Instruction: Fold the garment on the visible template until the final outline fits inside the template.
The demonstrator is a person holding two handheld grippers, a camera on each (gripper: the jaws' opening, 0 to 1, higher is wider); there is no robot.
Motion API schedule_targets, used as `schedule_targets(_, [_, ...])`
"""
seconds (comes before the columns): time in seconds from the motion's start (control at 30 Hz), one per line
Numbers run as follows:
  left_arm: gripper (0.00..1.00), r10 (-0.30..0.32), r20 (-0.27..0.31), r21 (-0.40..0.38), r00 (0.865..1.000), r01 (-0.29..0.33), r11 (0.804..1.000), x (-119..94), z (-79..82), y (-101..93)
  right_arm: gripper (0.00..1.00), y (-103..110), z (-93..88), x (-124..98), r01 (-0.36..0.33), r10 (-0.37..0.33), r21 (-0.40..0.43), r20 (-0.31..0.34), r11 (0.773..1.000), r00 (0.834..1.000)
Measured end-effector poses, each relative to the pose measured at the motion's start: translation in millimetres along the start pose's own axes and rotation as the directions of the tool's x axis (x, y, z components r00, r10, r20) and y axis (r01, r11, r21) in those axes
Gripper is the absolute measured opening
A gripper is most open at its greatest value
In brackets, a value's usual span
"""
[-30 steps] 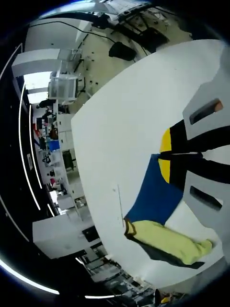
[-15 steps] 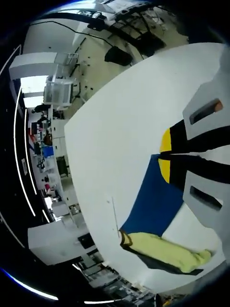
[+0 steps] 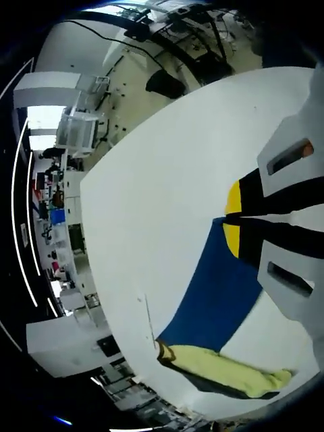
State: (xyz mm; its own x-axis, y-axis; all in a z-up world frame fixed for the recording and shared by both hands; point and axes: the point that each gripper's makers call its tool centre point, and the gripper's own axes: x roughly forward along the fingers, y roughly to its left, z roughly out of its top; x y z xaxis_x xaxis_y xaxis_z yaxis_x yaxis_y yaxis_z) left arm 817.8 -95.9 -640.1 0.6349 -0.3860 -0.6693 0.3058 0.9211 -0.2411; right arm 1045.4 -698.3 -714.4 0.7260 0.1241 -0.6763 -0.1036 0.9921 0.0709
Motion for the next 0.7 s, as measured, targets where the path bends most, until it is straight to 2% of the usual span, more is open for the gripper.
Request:
schedule_targets(0.23, [0.98,0.015,-0.024,0.005,1.000,-0.015,1.000,2,-3.3,5.2,0.02,-8,-7.1,19,0.005,-0.006,-0.021,-0.033,1.000,0.999])
schedule_targets(0.3, [0.98,0.019,-0.030,0.005,0.999,-0.019,1.000,2,-4.1,6.3,0.02,-17,-11.0,29,0.007,-0.008,-0.015,-0.039,1.000,0.999])
schedule_targets(0.53, [0.99,0.017,-0.056,0.009,0.998,-0.016,1.000,7,-8.0,5.7,0.02,0,-23.5,22,0.019,-0.020,-0.023,-0.066,1.000,0.998])
schedule_targets(0.7, [0.99,0.019,-0.064,0.006,0.998,-0.018,1.000,7,-9.9,6.3,0.02,-6,-27.6,32,0.018,-0.021,-0.035,-0.082,0.999,0.996])
